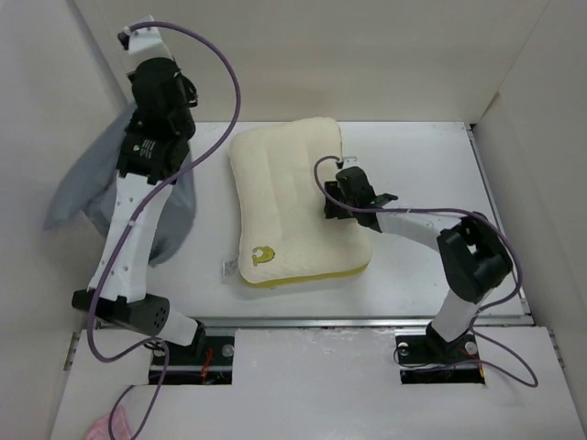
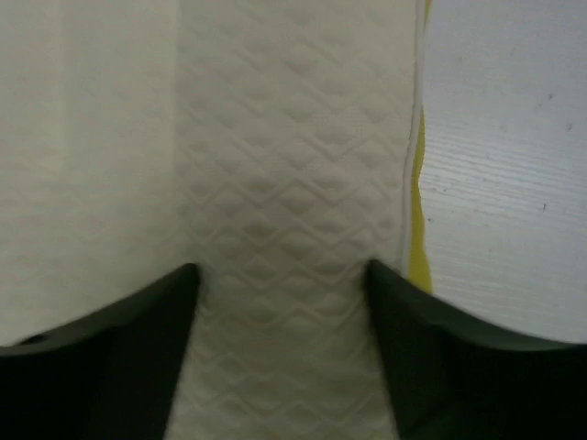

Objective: Put the pillow into the pillowcase

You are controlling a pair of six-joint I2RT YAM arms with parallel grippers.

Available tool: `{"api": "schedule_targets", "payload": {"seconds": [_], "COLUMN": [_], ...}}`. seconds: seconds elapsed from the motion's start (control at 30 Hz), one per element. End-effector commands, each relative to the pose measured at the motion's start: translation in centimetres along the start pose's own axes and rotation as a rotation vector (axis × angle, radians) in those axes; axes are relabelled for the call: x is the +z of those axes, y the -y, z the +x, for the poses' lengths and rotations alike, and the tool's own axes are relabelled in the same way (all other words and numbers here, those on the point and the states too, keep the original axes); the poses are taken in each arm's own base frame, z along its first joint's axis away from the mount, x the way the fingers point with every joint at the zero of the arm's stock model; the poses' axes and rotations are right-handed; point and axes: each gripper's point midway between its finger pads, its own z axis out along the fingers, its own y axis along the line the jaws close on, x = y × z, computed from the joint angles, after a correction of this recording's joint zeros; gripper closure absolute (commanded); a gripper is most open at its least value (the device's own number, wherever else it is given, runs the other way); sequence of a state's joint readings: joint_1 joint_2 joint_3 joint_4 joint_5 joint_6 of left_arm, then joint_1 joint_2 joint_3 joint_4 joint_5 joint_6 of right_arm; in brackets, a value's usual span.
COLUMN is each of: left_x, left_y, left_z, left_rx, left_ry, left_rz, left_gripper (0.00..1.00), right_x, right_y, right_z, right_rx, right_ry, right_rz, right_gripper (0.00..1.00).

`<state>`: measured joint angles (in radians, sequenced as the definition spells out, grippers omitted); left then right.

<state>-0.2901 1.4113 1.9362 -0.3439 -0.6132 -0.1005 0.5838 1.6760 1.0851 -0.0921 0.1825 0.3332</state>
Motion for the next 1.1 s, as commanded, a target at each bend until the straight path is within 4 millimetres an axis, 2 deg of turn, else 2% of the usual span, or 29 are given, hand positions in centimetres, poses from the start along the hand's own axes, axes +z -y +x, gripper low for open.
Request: {"api": "schedule_targets", "payload": {"seconds": [0.0, 0.03, 0.07, 0.1, 0.13, 0.17, 0.2, 0.23, 0.27, 0.3, 0.33, 0.37, 0.43, 0.47, 0.5, 0.53, 0.57, 0.6, 0.67, 0.7, 0.73, 0.77, 0.8, 0.9, 0.93, 1.0, 1.03, 1.07], "left_x": [1.8, 1.9, 2.2, 2.8, 2.6, 2.7, 2.7, 2.5, 2.4, 2.3, 2.0, 2.1, 1.4, 1.0, 1.2, 0.9, 0.4, 0.5, 0.3, 0.3, 0.3, 0.4, 0.5, 0.8, 0.8, 0.2, -0.5, -1.1], "left_y": [2.8, 3.2, 3.5, 3.5, 3.8, 4.5, 4.9, 5.3, 5.8, 6.5, 6.7, 7.1, 7.7, 7.8, 8.1, 8.0, 8.4, 8.3, 8.4, 8.4, 7.9, 7.4, 6.6, 3.6, 2.4, 1.4, 1.3, 0.7], "left_z": [3.6, 3.6, 3.7, 4.1, 3.4, 3.6, 3.6, 3.3, 3.1, 3.7, 3.3, 4.2, 4.6, 4.6, 5.9, 6.0, 6.3, 7.2, 7.5, 7.5, 7.8, 8.1, 9.2, 10.4, 12.5, 14.8, 15.8, 19.4], "left_rx": [-0.024, -0.022, -0.022, -0.016, -0.027, -0.028, -0.037, -0.043, -0.051, -0.046, -0.067, -0.061, -0.073, -0.076, -0.067, -0.066, -0.073, -0.064, -0.071, -0.071, -0.079, -0.082, -0.088, -0.093, -0.089, -0.1, -0.114, -0.112], "left_ry": [-0.085, -0.092, -0.096, -0.101, -0.09, -0.099, -0.104, -0.103, -0.096, -0.115, -0.105, -0.122, -0.132, -0.132, -0.154, -0.159, -0.169, -0.187, -0.197, -0.197, -0.208, -0.217, -0.251, -0.263, -0.303, -0.351, -0.371, -0.439], "left_rz": [0.073, 0.087, 0.095, 0.085, 0.104, 0.137, 0.156, 0.183, 0.209, 0.244, 0.265, 0.282, 0.336, 0.353, 0.364, 0.372, 0.389, 0.385, 0.394, 0.394, 0.364, 0.336, 0.288, 0.115, 0.048, 0.007, 0.004, -0.014], "left_gripper": [1.0, 1.0, 1.0, 1.0, 1.0, 1.0, 1.0, 1.0, 1.0, 1.0, 1.0, 1.0, 1.0, 1.0, 1.0, 1.0, 1.0, 1.0, 1.0, 0.95, 0.3, 0.0, 0.0, 0.0, 0.0, 0.0, 0.0, 0.0], "right_x": [1.9, 2.1, 1.8, 1.3, 0.5, -1.6, -2.7, -4.1, -5.4, -7.3, -8.7, -9.9, -12.2, -13.3, -14.1, -14.7, -15.2, -15.4, -15.6, -14.9, -14.4, -14.1, -13.1, -12.8, -12.5, -12.4, -11.9, -11.9], "right_y": [-1.2, -0.3, 0.8, 3.2, 5.0, 6.5, 7.9, 10.6, 12.1, 13.4, 16.3, 17.6, 20.5, 22.5, 23.4, 24.1, 24.7, 24.9, 24.6, 23.0, 21.7, 20.3, 17.4, 13.4, 11.1, 9.1, 7.3, 6.3], "right_z": [0.3, 1.1, 0.7, -0.6, -0.9, -2.2, -3.3, -4.5, -4.7, -5.9, -6.7, -7.6, -7.2, -7.8, -7.5, -7.6, -7.6, -8.0, -9.1, -9.4, -10.8, -11.6, -12.2, -13.3, -13.5, -13.5, -13.1, -13.2], "right_rx": [0.007, 0.014, 0.051, 0.076, 0.102, 0.152, 0.167, 0.183, 0.184, 0.188, 0.224, 0.246, 0.266, 0.296, 0.297, 0.31, 0.301, 0.299, 0.283, 0.26, 0.247, 0.198, 0.167, 0.124, 0.114, 0.091, 0.074, 0.057], "right_ry": [-0.016, -0.043, -0.029, 0.024, 0.045, 0.083, 0.115, 0.146, 0.146, 0.178, 0.196, 0.212, 0.172, 0.18, 0.162, 0.17, 0.174, 0.176, 0.185, 0.175, 0.219, 0.227, 0.235, 0.287, 0.305, 0.316, 0.304, 0.324], "right_rz": [-0.026, 0.023, 0.073, 0.19, 0.266, 0.328, 0.372, 0.447, 0.491, 0.52, 0.6, 0.635, 0.728, 0.784, 0.823, 0.861, 0.912, 0.928, 0.904, 0.836, 0.771, 0.708, 0.587, 0.407, 0.296, 0.198, 0.117, 0.075], "right_gripper": [0.45, 0.86, 0.95, 1.0, 1.0, 1.0, 1.0, 1.0, 1.0, 1.0, 1.0, 1.0, 1.0, 0.93, 0.87, 0.79, 0.66, 0.48, 0.43, 0.4, 0.2, 0.0, 0.0, 0.0, 0.0, 0.0, 0.0, 0.0]}}
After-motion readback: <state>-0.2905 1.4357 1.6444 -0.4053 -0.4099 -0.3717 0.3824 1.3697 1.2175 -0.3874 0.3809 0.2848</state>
